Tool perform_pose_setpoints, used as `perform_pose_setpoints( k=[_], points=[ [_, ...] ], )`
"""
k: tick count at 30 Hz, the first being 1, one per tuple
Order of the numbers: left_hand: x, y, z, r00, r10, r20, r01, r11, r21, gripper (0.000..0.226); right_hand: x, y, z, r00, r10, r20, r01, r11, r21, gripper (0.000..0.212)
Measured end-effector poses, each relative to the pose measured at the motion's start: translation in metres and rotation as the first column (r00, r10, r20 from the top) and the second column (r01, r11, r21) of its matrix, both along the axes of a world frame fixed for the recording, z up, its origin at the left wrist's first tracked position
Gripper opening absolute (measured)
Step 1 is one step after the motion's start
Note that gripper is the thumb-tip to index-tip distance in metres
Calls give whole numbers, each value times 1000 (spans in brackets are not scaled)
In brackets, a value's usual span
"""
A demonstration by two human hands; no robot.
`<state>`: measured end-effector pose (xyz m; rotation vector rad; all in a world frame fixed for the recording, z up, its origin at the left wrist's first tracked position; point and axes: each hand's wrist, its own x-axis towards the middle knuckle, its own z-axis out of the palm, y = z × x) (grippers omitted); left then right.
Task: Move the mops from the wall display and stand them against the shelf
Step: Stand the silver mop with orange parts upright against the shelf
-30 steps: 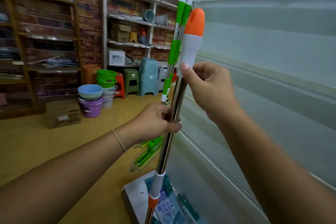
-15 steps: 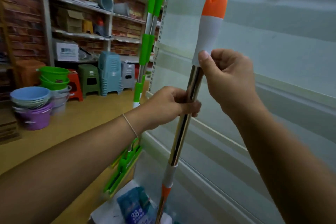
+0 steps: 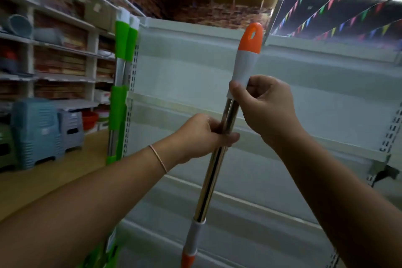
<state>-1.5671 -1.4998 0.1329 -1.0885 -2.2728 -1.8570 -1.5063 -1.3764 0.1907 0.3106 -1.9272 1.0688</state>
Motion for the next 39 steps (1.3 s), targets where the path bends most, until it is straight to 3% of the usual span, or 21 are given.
perform_pose_setpoints(
  k=[4,16,39],
  points=[
    [-9,8,22,997,-54,-46,55,998,8,14,-5,8,23,1000,-11,-19,10,1000,-26,21],
    [-5,29,56,970,-32,-240,47,997,57,27,5,24,61,997,-60,-49,59,998,-27,21],
    [-27,51,66,980,-50,-194,59,998,37,22,-10,37,68,988,-118,-99,124,990,62,13]
  ],
)
